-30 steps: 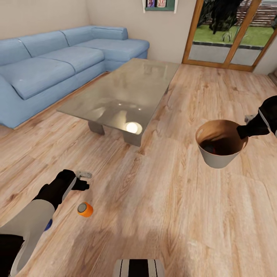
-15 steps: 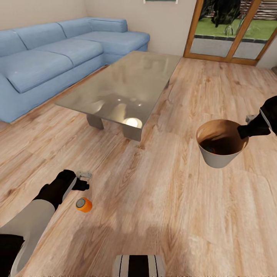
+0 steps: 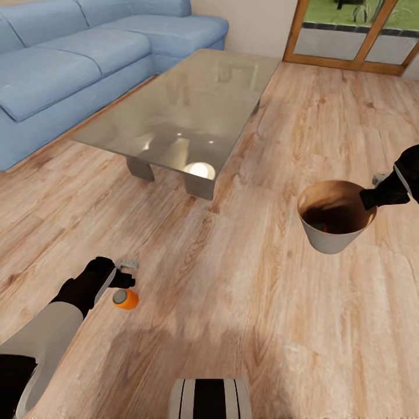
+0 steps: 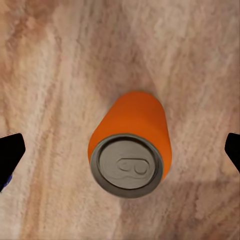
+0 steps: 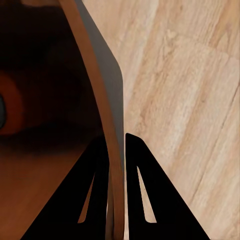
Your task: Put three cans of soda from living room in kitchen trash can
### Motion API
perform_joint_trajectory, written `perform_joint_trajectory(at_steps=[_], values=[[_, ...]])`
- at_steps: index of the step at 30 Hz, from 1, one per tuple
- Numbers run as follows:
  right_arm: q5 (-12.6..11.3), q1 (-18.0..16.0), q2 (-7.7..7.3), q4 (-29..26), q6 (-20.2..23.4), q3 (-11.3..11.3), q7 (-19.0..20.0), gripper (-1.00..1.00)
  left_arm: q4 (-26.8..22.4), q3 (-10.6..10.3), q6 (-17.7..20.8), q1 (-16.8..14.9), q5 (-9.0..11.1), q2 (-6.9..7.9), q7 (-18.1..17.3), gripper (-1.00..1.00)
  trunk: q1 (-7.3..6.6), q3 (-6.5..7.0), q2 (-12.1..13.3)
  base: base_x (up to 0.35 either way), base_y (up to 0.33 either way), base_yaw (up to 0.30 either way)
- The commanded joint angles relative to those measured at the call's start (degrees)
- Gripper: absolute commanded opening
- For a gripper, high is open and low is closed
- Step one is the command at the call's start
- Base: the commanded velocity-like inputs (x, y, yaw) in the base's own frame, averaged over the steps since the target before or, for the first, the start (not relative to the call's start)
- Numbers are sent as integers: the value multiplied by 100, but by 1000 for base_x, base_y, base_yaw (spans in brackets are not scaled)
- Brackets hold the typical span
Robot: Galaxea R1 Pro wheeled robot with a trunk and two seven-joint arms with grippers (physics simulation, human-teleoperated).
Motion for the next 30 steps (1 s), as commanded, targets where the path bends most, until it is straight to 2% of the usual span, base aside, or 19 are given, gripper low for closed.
perform_joint_trajectory(at_steps=[1,8,14,24,30], values=[[-24,-4,0,-2,5,2,20,-100,0,1,-1,1,2,0,0,100,0,-31,-2,0,0,0],[-24,4,-1,-3,5,186,23,-100,-1,1,-3,2,11,0,0,100,18,-247,-12,0,0,0],[-24,9,12,-3,5,227,21,-100,-1,3,-3,1,11,0,6,100,18,-280,-12,0,0,0],[-24,11,-7,-3,5,227,20,-100,-1,5,-3,1,5,0,4,100,44,-557,-25,0,0,0],[-24,18,-12,4,5,227,20,-100,-1,6,-3,2,6,0,5,100,47,-602,-27,0,0,0]])
